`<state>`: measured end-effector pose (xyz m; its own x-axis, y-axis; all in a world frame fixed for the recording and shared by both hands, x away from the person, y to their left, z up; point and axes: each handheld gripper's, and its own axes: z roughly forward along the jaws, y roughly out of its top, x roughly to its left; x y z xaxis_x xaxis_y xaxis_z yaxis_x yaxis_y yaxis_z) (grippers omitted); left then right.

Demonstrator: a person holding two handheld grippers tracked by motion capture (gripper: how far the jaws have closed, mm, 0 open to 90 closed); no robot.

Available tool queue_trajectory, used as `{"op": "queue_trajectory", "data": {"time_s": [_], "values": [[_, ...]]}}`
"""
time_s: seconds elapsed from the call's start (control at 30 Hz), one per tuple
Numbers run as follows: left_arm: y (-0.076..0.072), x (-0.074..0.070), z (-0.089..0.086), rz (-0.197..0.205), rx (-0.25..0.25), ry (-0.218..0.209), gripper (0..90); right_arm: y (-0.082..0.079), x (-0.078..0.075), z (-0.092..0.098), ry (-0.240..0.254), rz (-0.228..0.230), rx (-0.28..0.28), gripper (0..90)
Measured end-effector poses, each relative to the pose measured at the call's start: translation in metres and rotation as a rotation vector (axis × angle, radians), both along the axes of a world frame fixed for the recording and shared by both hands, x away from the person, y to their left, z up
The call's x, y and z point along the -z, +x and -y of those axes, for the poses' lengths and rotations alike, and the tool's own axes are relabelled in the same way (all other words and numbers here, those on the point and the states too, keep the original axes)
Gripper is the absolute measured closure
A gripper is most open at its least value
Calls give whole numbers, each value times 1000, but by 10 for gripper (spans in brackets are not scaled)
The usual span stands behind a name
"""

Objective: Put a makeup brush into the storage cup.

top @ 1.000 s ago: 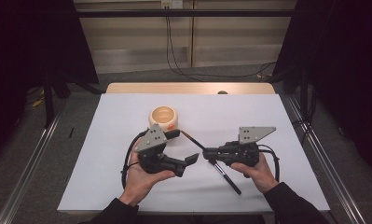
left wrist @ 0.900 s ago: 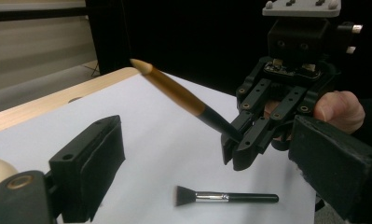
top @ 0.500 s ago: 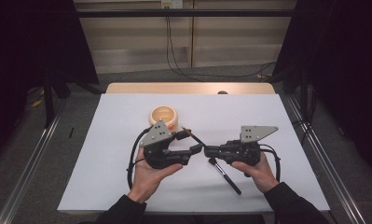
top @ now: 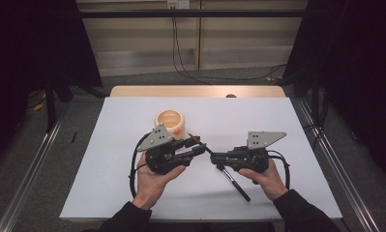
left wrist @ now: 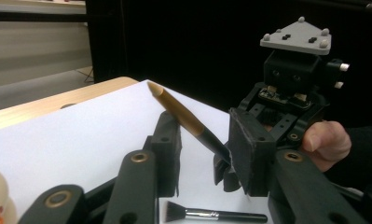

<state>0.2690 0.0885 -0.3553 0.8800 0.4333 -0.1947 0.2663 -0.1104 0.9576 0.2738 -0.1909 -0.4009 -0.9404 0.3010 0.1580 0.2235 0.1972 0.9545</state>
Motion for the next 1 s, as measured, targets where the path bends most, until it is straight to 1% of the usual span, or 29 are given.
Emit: {"op": "queue_trajectory", "data": {"time_s": [0.07, 0.1, 0.13, 0.17, 0.2, 0.23, 0.27, 0.33, 0.37, 0.4, 0.5, 0.53, 0.6, 0.67, 0.77, 0.8, 0.83, 0.9, 1.0], "values": [[2, 1, -1, -12, 13, -13, 662, 0, 1, -1, -6, 3, 3, 850], [2, 1, -1, -17, 16, -28, 672, 0, 1, -1, -2, 3, -5, 850], [2, 1, -1, -16, 5, -18, 688, 0, 1, -2, -5, 1, -7, 850], [2, 1, -2, -19, 19, -26, 696, 0, 1, -2, -11, 5, -4, 850], [2, 1, -1, -19, 23, -35, 699, 0, 1, -2, -9, 2, -10, 850], [2, 1, -1, -18, 21, -32, 707, 0, 1, -2, -12, 5, -5, 850], [2, 1, -1, -23, 32, -39, 720, -1, 2, -3, -13, 4, -5, 850], [2, 0, -2, -14, 37, -34, 725, -1, 1, -3, -19, 8, -8, 849], [2, 0, -2, -21, 36, -42, 746, -1, 1, -3, -16, 9, -13, 849], [3, 1, -2, -25, 51, -48, 763, -1, 1, -4, -18, 11, -10, 849], [2, 1, -2, -30, 48, -50, 778, -1, 1, -5, -27, 16, -15, 849], [2, 1, -2, -23, 53, -44, 777, -1, 1, -5, -29, 16, -15, 848], [2, 1, -1, -34, 56, -58, 789, -1, 2, -4, -25, 15, -17, 846], [2, 1, 0, -43, 72, -74, 803, -1, 2, -5, -28, 18, -19, 844], [0, -1, 3, -34, 94, -66, 828, -1, 3, -7, -34, 11, -26, 837], [-1, -2, 4, -29, 95, -63, 833, -1, 4, -8, -40, 15, -26, 837], [-2, -3, 5, -22, 102, -54, 838, -2, 4, -9, -39, 14, -35, 836], [-3, -4, 5, -15, 99, -51, 839, -2, 5, -10, -36, 16, -41, 835], [-3, -5, 5, -21, 102, -60, 840, -2, 4, -9, -24, 15, -48, 833]]}}
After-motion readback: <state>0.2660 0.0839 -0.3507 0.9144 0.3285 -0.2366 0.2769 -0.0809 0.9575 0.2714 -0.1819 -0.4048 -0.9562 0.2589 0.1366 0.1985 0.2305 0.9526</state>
